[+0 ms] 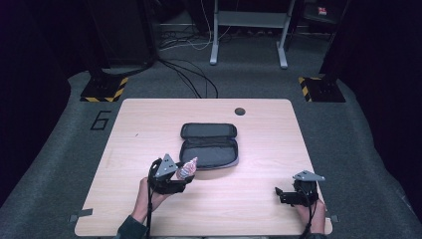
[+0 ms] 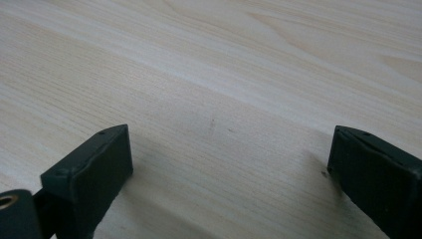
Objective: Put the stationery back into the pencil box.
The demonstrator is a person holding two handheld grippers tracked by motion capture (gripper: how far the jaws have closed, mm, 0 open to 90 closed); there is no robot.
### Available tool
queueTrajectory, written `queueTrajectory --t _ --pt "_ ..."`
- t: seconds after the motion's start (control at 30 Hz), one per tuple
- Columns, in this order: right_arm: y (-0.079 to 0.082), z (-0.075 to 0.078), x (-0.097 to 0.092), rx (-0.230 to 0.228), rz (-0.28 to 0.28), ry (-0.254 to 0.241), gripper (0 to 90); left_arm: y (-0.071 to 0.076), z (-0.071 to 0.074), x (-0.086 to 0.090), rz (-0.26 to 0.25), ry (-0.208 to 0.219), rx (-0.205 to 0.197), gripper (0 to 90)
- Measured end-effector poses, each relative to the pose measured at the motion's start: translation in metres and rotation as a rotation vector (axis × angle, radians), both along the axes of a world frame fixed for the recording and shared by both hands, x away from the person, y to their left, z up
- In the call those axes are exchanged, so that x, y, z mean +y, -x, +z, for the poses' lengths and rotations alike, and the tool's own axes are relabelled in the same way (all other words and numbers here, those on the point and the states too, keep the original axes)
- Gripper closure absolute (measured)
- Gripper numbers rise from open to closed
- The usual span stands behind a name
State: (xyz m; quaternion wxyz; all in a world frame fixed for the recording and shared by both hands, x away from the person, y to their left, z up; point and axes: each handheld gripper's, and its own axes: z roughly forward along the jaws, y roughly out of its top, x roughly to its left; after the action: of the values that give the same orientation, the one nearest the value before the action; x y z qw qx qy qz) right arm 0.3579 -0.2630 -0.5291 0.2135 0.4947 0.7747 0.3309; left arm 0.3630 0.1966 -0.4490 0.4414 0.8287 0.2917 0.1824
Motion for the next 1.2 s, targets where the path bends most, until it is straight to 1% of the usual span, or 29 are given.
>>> queueTrajectory --t 0.03,0.1,0.13,0.27,0.3,0.33,0.37,0.4,0.47,0.5,0.53,0.57,0.63,0.67,0.7,0.73,0.83,0.9,1.0,1.03,1.07,1.1,1.13,1.2 --pt "0.000 0.000 0.000 0.000 0.000 0.000 3.3 -0.003 0.001 -0.001 -0.008 0.003 -0.003 39.5" --pt "0.000 0.000 0.000 0.000 0.000 0.000 3.3 -0.005 0.002 -0.002 -0.002 0.008 0.004 39.4" --pt "0.000 0.000 0.000 0.000 0.000 0.000 3.3 -0.008 0.002 -0.001 -0.009 0.007 0.003 39.5" --pt "0.000 0.000 0.000 0.000 0.000 0.000 3.3 -0.018 0.002 -0.002 -0.003 0.029 0.016 39.4" --pt "0.000 0.000 0.000 -0.001 0.000 0.000 3.3 -0.021 0.004 -0.001 -0.007 0.014 0.017 39.4" --pt "0.000 0.000 0.000 0.000 0.000 0.000 3.3 -0.023 0.003 -0.003 -0.002 0.018 0.010 39.4" --pt "0.000 0.000 0.000 -0.001 0.000 0.000 3.3 -0.025 0.004 -0.002 -0.011 0.010 0.020 39.4" --pt "0.000 0.000 0.000 0.000 0.000 0.000 3.3 -0.029 0.005 -0.003 -0.011 0.008 0.016 39.4" --pt "0.000 0.000 0.000 0.000 0.000 0.000 3.3 -0.033 0.005 -0.005 -0.010 0.021 0.021 39.5" --pt "0.000 0.000 0.000 0.000 0.000 0.000 3.3 -0.034 0.006 -0.005 -0.016 0.018 0.028 39.5" --pt "0.000 0.000 0.000 0.000 0.000 0.000 3.3 -0.036 0.005 -0.006 -0.009 0.017 0.016 39.4" --pt "0.000 0.000 0.000 0.000 0.000 0.000 3.3 -0.038 0.006 -0.006 -0.018 0.016 0.024 39.4" --pt "0.000 0.000 0.000 0.000 0.000 0.000 3.3 -0.042 0.006 -0.008 -0.019 0.025 0.018 39.4" --pt "0.000 0.000 0.000 0.000 0.000 0.000 3.3 -0.044 0.006 -0.009 -0.025 0.020 0.031 39.4" --pt "0.000 0.000 0.000 0.000 0.000 0.000 3.3 -0.046 0.005 -0.010 -0.022 0.030 0.039 39.4" --pt "0.000 0.000 0.000 0.000 0.000 0.000 3.3 -0.049 0.004 -0.010 -0.025 0.028 0.035 39.4" --pt "0.000 0.000 0.000 0.000 0.000 0.000 3.3 -0.057 0.001 -0.012 -0.022 0.043 0.043 39.4" --pt "0.000 0.000 0.000 0.000 0.000 0.000 3.3 -0.061 0.001 -0.013 -0.025 0.038 0.048 39.4" --pt "0.000 0.000 0.000 0.000 0.000 0.000 3.3 -0.068 0.002 -0.016 -0.025 0.032 0.045 39.4" --pt "0.000 0.000 0.000 0.000 0.000 0.000 3.3 -0.070 0.001 -0.017 -0.027 0.028 0.051 39.4" --pt "0.000 0.000 0.000 0.000 0.000 0.000 3.3 -0.072 0.001 -0.018 -0.033 0.031 0.058 39.4" --pt "0.000 0.000 0.000 0.000 0.000 0.000 3.3 -0.074 -0.001 -0.020 -0.025 0.030 0.051 39.4" --pt "0.000 0.000 0.000 0.000 0.000 0.000 3.3 -0.076 -0.002 -0.021 -0.029 0.031 0.059 39.4" --pt "0.000 0.000 0.000 0.000 0.000 0.000 3.3 -0.080 -0.005 -0.023 -0.032 0.016 0.067 39.4"
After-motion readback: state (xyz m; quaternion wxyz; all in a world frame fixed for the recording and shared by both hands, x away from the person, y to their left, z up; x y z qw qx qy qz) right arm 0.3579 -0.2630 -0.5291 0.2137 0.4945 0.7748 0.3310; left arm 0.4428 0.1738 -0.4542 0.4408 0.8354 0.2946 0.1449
